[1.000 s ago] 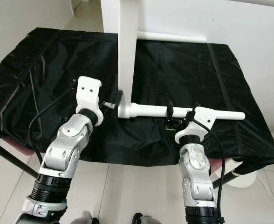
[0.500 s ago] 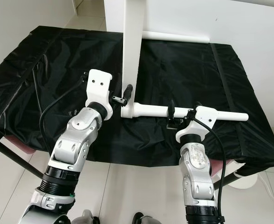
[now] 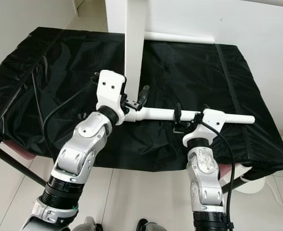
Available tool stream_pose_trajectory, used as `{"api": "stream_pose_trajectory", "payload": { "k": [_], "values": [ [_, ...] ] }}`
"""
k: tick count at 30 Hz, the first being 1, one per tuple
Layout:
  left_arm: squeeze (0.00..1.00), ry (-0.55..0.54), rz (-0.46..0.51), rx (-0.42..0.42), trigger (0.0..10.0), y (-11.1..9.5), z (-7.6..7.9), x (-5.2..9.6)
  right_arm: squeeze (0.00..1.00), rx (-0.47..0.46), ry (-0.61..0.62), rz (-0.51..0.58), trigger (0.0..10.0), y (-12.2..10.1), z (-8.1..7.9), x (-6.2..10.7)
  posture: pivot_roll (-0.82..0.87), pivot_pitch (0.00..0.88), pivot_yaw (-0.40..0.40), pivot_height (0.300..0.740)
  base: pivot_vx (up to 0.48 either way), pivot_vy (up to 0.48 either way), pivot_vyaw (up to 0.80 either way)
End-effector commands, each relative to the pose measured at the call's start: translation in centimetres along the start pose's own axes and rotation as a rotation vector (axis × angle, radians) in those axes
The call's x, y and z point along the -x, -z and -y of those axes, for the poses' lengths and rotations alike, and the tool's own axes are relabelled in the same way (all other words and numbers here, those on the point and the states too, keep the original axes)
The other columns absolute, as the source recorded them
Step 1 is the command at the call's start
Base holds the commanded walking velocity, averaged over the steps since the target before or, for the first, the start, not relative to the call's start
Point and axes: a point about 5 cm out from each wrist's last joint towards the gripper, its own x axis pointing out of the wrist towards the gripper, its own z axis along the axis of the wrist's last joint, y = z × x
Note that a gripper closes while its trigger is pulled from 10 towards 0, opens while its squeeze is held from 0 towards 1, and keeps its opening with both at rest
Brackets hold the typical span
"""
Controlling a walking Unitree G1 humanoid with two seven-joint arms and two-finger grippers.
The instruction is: Building children table
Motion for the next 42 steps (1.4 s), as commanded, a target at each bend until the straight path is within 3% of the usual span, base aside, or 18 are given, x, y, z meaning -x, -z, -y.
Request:
{"api": "stream_pose_trajectory", "payload": {
  "k": [1, 10, 19, 26, 34, 42],
  "values": [
    [0.0, 0.068, -0.013, 0.005, 10.0, -0.1, 0.7, -0.4, 0.0, 0.002, -0.002, -0.003, 10.0, 0.2, 0.0, -0.1, 0.06, 0.124, -0.021, 0.74, 0.0, 0.0, 0.0],
    [0.0, 0.028, -0.032, 0.016, 10.0, -0.3, 0.9, -1.6, 0.0, -0.008, -0.004, -0.005, 10.0, 0.2, -0.5, 0.0, 0.05, 0.132, -0.016, 0.74, 0.0, 0.0, 0.0],
    [0.0, -0.115, -0.052, 0.057, 10.0, -1.0, 0.2, -3.5, 0.0, -0.018, -0.001, 0.013, 10.0, -0.8, -1.0, 0.3, 0.03, 0.179, -0.01, 0.74, 0.0, 0.0, 0.0],
    [0.0, -0.159, -0.062, 0.066, 10.0, -1.3, 0.4, -4.5, 0.0, -0.022, -0.008, 0.008, 10.0, -0.8, -1.3, 0.5, 0.02, 0.19, -0.011, 0.74, 0.0, 0.0, 0.0],
    [0.0, -0.195, -0.054, 0.066, 10.0, -2.5, 1.9, -5.9, 0.0, -0.016, 0.003, 0.003, 10.0, -1.0, -1.1, 0.6, 0.01, 0.215, -0.005, 0.74, 0.0, 0.0, 0.0],
    [0.0, -0.278, -0.052, 0.061, 10.0, -3.3, 2.2, -6.5, 0.0, -0.011, 0.019, -0.005, 10.0, -1.1, -0.9, 0.8, 0.0, 0.229, 0.01, 0.74, 0.0, 0.0, 0.0]
  ]
}}
